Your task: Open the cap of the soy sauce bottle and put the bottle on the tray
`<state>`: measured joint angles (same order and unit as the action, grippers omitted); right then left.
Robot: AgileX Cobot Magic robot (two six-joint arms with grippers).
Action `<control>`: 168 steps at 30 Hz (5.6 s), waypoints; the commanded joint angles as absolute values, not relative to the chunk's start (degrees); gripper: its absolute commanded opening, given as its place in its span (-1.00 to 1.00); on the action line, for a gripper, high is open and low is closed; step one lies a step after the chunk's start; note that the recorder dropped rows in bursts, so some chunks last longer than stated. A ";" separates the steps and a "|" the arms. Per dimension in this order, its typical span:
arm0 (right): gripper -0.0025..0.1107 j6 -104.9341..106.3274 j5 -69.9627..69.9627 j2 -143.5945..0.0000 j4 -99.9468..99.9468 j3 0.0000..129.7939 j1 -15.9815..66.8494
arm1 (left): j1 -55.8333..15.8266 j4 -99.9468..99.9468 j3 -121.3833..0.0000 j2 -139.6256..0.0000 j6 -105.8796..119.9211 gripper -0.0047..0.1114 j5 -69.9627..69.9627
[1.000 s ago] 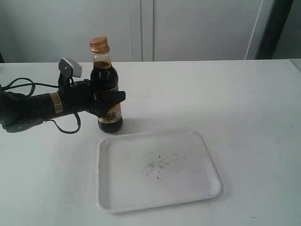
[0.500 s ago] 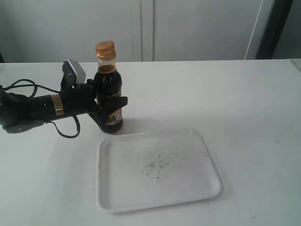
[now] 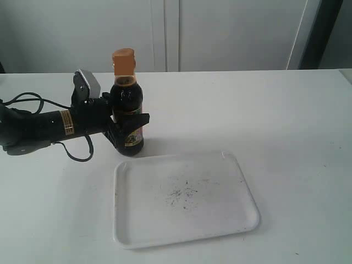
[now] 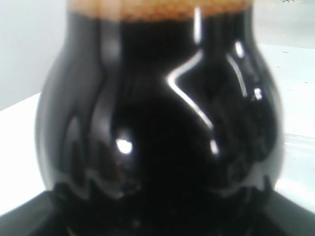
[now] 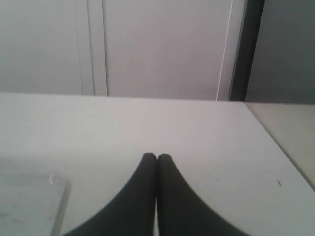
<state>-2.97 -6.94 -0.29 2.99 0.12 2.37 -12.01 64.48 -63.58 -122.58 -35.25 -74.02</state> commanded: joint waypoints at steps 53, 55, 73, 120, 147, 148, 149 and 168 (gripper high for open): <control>-0.96 -22.19 38.42 -66.98 27.40 32.10 10.09 | -12.12 66.92 -63.39 -123.41 -33.64 -0.92 -69.96; -0.96 -17.72 38.42 -69.67 24.17 32.55 13.03 | -12.12 66.92 -63.39 -123.41 -33.64 -0.92 -69.96; -0.96 32.09 50.24 -92.19 -11.34 38.01 35.15 | -12.12 66.92 -63.39 -123.41 -33.53 -0.92 -69.96; -0.96 66.03 24.83 -110.10 -28.93 74.18 42.87 | -12.12 66.49 -63.39 -123.41 -32.64 -0.92 -69.96; -0.96 69.86 24.47 -109.12 -28.64 79.92 46.35 | -12.12 66.29 -63.39 -123.41 -32.51 -0.92 -69.96; -0.96 70.12 24.06 -109.12 -28.64 80.65 46.82 | -12.12 66.31 -63.39 -123.41 -32.39 -0.92 -69.96; -0.96 70.12 23.41 -109.12 -28.64 81.27 47.25 | -12.12 66.31 -63.39 -123.41 -32.39 -0.92 -69.96; -0.96 54.76 1.94 -101.92 -45.76 82.18 37.50 | -12.12 66.03 -63.39 -123.41 -32.73 -0.92 -69.96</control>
